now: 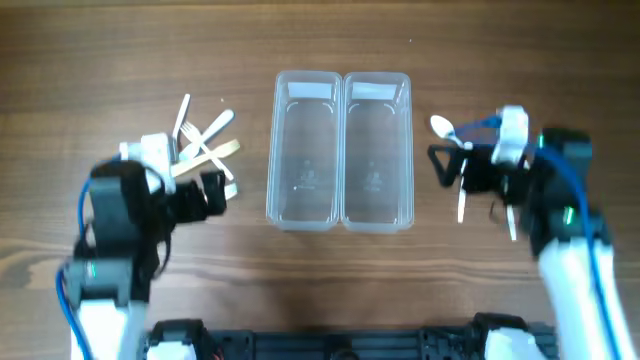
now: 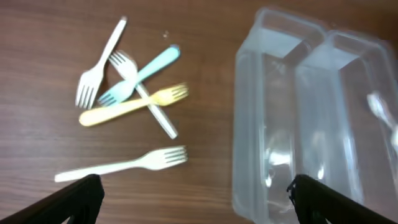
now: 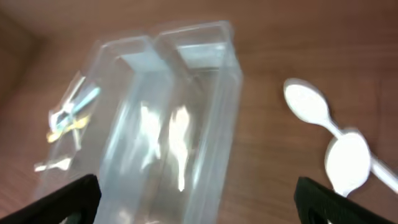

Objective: Pack container
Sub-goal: 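Move right gripper over the white spoons, left gripper over the forks, then grasp a white spoon with right gripper and drop it in right tray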

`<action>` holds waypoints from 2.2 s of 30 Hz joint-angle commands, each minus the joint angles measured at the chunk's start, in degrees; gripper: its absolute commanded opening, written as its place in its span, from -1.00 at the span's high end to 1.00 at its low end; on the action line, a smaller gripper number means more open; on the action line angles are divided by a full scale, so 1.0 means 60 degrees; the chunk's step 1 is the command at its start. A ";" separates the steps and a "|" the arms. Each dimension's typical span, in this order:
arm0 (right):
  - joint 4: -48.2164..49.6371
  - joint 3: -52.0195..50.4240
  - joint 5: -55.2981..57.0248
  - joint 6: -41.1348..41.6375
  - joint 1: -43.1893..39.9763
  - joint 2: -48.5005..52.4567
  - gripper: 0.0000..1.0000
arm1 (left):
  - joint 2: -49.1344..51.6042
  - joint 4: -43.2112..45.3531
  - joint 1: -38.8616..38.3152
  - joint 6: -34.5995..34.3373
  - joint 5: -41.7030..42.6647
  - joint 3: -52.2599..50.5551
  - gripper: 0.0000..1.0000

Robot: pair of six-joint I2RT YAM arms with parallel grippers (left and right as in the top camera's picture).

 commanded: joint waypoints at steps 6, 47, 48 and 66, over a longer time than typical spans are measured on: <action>-0.1690 0.3606 0.1698 -0.0911 0.0004 0.4160 -0.99 | 0.3483 -0.0186 -0.0018 0.0619 -0.0831 0.1337 -1.00; -0.1927 0.2907 0.2830 0.1093 0.0437 0.4940 0.92 | 0.3515 -0.0164 -0.0018 0.0616 -0.1410 0.1337 -1.00; -0.2084 0.3271 0.2612 0.1089 0.0630 0.4419 0.91 | 0.3512 -0.0164 -0.0018 0.0616 -0.1410 0.1337 -0.99; -0.0878 0.3854 0.2386 0.1016 0.4138 0.5625 0.01 | 0.3515 -0.0164 -0.0018 0.0612 -0.1410 0.1337 -0.99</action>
